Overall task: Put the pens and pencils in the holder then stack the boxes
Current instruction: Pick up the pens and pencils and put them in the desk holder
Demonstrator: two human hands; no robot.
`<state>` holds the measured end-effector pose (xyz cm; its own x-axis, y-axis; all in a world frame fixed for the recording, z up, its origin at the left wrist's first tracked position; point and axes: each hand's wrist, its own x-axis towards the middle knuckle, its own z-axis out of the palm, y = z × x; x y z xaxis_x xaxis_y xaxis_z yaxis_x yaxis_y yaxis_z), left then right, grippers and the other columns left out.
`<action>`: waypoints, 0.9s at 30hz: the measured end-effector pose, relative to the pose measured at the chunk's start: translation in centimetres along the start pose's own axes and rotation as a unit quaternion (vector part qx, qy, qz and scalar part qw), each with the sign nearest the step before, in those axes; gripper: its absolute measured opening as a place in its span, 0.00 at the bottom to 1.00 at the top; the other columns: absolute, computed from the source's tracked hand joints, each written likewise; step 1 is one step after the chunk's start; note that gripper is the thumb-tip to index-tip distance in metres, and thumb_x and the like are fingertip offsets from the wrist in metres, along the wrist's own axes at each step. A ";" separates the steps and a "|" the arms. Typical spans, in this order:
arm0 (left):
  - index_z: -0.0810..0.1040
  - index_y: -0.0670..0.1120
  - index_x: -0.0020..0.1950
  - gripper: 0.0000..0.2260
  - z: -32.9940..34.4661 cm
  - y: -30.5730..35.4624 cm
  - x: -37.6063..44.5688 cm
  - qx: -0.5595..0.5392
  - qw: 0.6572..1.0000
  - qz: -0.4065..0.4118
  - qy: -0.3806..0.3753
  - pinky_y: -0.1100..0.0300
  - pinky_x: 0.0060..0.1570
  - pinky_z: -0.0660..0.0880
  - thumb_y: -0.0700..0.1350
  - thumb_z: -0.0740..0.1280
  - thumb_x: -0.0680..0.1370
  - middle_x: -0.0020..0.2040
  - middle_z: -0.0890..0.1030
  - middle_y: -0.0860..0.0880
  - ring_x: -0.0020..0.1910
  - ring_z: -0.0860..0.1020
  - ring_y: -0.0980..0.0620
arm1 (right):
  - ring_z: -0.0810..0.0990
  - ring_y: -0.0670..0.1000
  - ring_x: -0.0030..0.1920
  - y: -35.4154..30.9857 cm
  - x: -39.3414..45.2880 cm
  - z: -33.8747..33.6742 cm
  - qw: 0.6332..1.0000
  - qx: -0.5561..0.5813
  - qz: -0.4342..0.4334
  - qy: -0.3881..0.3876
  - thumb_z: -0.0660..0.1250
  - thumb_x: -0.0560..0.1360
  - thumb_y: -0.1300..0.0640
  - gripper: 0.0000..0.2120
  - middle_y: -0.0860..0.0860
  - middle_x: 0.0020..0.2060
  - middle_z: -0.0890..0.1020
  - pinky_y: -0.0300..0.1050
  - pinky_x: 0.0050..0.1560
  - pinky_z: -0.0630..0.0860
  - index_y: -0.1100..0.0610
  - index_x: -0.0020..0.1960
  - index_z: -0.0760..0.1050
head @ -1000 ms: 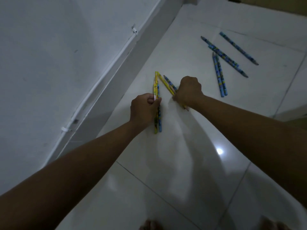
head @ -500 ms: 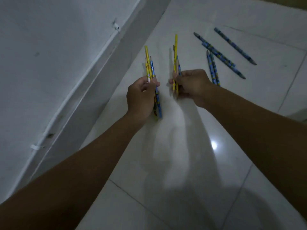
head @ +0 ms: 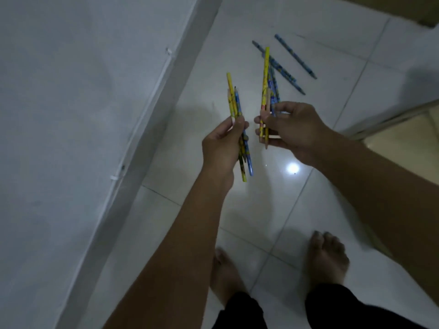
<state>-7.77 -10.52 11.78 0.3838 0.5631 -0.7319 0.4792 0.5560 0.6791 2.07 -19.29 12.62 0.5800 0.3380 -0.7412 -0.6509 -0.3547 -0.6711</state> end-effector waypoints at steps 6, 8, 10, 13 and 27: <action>0.83 0.44 0.61 0.14 1.4 9.6 -9.7 -0.039 0.999 -0.013 -0.017 0.62 0.41 0.76 0.49 0.70 0.79 0.42 0.83 0.53 0.40 0.78 0.56 | 0.84 0.56 0.41 -10.1 -9.7 -1.4 0.999 0.053 -0.012 -0.005 0.69 0.76 0.61 0.12 0.57 0.45 0.85 0.52 0.44 0.84 0.62 0.59 0.74; 0.83 0.45 0.60 0.14 1.9 13.6 -12.7 -0.032 0.999 -0.016 -0.026 0.61 0.42 0.76 0.50 0.71 0.78 0.41 0.83 0.54 0.41 0.78 0.56 | 0.85 0.54 0.40 -13.8 -13.0 -2.2 0.998 0.063 -0.013 -0.011 0.70 0.75 0.61 0.16 0.58 0.45 0.86 0.52 0.43 0.84 0.63 0.62 0.74; 0.85 0.48 0.56 0.11 2.4 17.4 -15.7 -0.026 0.999 -0.022 -0.038 0.59 0.44 0.77 0.51 0.72 0.76 0.42 0.84 0.55 0.41 0.80 0.57 | 0.84 0.52 0.38 -17.2 -16.0 -2.9 0.997 0.062 -0.024 -0.024 0.71 0.74 0.61 0.16 0.57 0.45 0.86 0.50 0.42 0.84 0.64 0.60 0.76; 0.86 0.49 0.53 0.08 3.3 22.9 -19.9 0.001 0.999 -0.007 -0.052 0.59 0.44 0.78 0.50 0.72 0.77 0.42 0.83 0.53 0.40 0.80 0.57 | 0.85 0.51 0.39 -21.7 -20.2 -4.2 0.996 0.073 -0.039 -0.027 0.71 0.74 0.60 0.14 0.56 0.45 0.86 0.46 0.40 0.83 0.63 0.58 0.78; 0.85 0.43 0.55 0.10 8.4 38.3 -34.6 0.052 0.994 0.068 -0.070 0.62 0.39 0.79 0.47 0.69 0.80 0.37 0.81 0.53 0.37 0.78 0.57 | 0.84 0.56 0.43 -35.2 -34.0 -11.7 0.993 0.088 -0.077 -0.002 0.67 0.77 0.63 0.07 0.61 0.48 0.85 0.49 0.45 0.83 0.63 0.54 0.78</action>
<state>3.98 -13.87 62.66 0.5534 0.5346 -0.6387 0.4914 0.4096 0.7686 11.00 -28.45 61.30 0.6783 0.3794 -0.6293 -0.6299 -0.1409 -0.7638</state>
